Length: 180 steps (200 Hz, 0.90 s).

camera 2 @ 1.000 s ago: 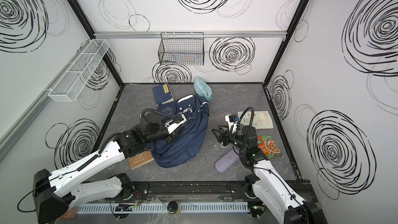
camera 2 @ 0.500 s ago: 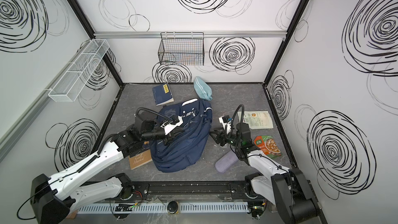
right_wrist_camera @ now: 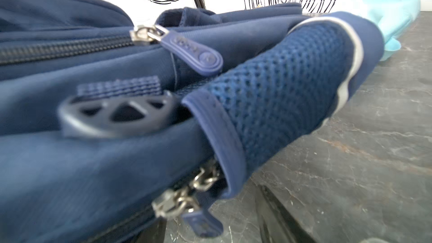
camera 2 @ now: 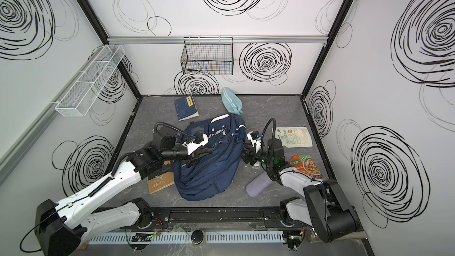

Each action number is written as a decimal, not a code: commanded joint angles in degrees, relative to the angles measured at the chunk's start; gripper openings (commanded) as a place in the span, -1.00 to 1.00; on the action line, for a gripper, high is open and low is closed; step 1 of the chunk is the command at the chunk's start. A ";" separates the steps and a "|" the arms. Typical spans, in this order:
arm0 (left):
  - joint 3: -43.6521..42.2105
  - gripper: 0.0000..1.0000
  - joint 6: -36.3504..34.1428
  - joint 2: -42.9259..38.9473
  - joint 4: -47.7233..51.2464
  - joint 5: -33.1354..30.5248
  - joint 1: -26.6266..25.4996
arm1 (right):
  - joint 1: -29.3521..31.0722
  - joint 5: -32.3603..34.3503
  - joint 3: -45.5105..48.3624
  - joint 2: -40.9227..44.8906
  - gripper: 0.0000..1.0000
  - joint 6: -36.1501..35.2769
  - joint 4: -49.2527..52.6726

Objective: Pack the student bag

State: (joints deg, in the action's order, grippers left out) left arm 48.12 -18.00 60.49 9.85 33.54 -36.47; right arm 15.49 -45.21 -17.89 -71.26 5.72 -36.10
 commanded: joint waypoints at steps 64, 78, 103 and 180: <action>-0.66 -1.00 -0.84 -1.52 -13.47 4.20 1.14 | -1.21 -8.01 0.53 -0.87 -0.11 -1.41 -9.03; -0.57 -1.00 -0.70 -1.34 -13.47 4.25 1.10 | -1.17 -8.21 0.19 -1.48 -0.13 -1.42 -8.87; -0.65 -1.00 -0.78 -1.18 -13.36 4.00 1.11 | -1.89 -8.71 -0.41 -2.78 -0.24 -0.55 -8.12; -0.82 -1.00 -0.69 -0.81 -13.86 3.29 1.20 | -4.50 -10.01 2.27 -0.17 -0.37 5.48 -12.18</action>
State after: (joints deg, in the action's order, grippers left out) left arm 46.50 -17.80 60.47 6.33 34.65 -35.55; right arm 11.18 -53.60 -15.99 -72.75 9.34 -44.18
